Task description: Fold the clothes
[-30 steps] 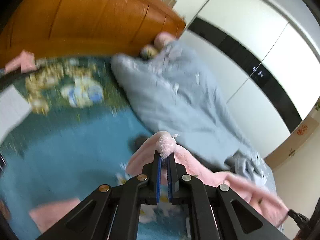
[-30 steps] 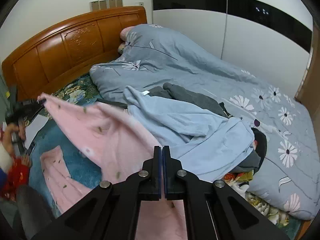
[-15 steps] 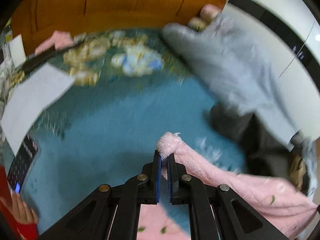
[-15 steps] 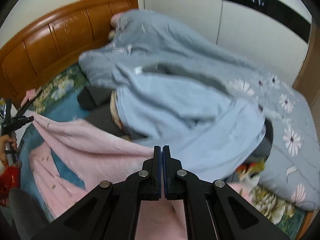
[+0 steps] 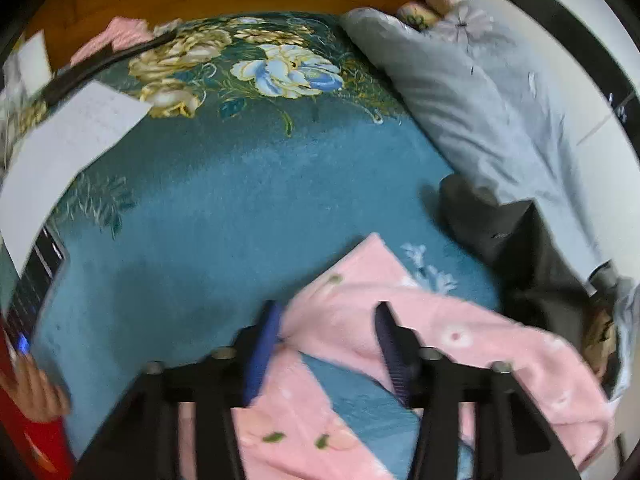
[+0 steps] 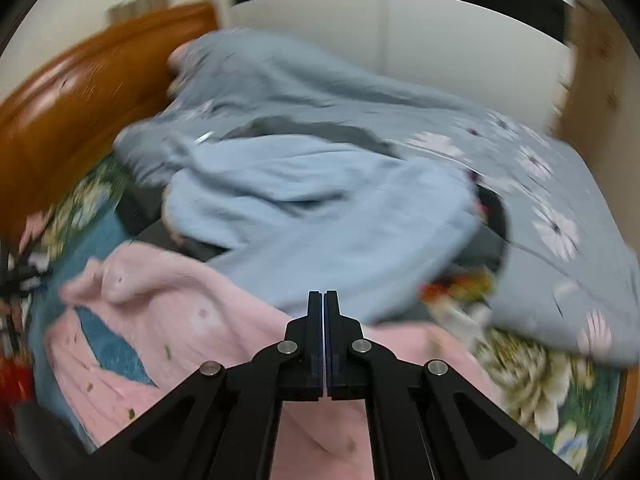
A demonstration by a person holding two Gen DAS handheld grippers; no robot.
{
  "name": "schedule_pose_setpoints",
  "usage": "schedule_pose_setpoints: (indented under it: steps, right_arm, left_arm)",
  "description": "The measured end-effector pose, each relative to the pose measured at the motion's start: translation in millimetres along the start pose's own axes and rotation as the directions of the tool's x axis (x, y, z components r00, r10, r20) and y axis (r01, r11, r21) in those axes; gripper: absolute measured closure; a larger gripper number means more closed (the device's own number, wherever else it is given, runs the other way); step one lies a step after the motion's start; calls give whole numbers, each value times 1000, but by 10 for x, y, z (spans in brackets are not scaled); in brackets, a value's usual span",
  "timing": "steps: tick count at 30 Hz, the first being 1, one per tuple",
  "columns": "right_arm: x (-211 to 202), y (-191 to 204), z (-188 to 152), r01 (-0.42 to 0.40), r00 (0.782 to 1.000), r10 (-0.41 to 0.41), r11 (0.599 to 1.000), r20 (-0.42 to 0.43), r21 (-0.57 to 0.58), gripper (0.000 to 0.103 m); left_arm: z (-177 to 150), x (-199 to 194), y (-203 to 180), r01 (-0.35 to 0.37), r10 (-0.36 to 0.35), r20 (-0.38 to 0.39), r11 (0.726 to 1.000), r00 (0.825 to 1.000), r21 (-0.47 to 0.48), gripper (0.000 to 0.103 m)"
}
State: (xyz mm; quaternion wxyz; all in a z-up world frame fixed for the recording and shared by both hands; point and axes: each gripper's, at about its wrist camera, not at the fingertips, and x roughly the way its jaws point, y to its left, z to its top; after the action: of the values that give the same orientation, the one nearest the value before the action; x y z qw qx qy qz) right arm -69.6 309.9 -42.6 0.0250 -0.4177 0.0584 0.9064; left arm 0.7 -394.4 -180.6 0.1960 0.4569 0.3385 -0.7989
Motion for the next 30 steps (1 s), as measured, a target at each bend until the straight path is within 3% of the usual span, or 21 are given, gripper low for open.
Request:
schedule_pose_setpoints:
  steps: [3, 7, 9, 18, 20, 22, 24, 28, 30]
  right_arm:
    - [-157, -573, -390, 56, 998, -49, 978, -41, 199, 83]
    - [-163, -1159, -1106, 141, 982, -72, 896, -176, 421, 81]
    - [-166, -1323, -1491, 205, 966, -99, 857, -240, 473, 81]
    - [-170, -1536, -2275, 261, 944, -53, 720, -325, 643, 81]
    - [-196, -1492, -2262, 241, 948, -40, 738, -316, 630, 80]
    - [-265, -1488, -2246, 247, 947, -59, 760, -314, 601, 67]
    - [-354, -1538, -2289, 273, 944, -91, 756, -318, 594, 65]
    - [-578, -1737, -2499, 341, 928, -140, 690, -345, 638, 65]
    - [-694, -1819, -2658, 373, 919, -157, 649, -363, 663, 65]
  left_arm:
    - [-200, -109, 80, 48, -48, 14, 997, 999, -58, 39]
    - [-546, -89, 177, 41, -42, -18, 996, 999, -84, 39]
    - [-678, -65, 222, 19, -23, -43, 996, 999, -91, 39]
    - [-877, -231, 390, -30, 21, -57, 987, 998, -158, 39]
    - [-921, -268, 428, -41, 31, -61, 984, 998, -172, 39]
    - [-931, -288, 565, -37, 23, -66, 973, 998, -227, 39]
    - [-931, -288, 728, -40, 22, -66, 955, 998, -293, 39]
    - [-938, -231, 1037, -39, 5, -85, 914, 996, -403, 39]
    - [-914, -173, 1136, -36, -13, -116, 909, 993, -415, 39]
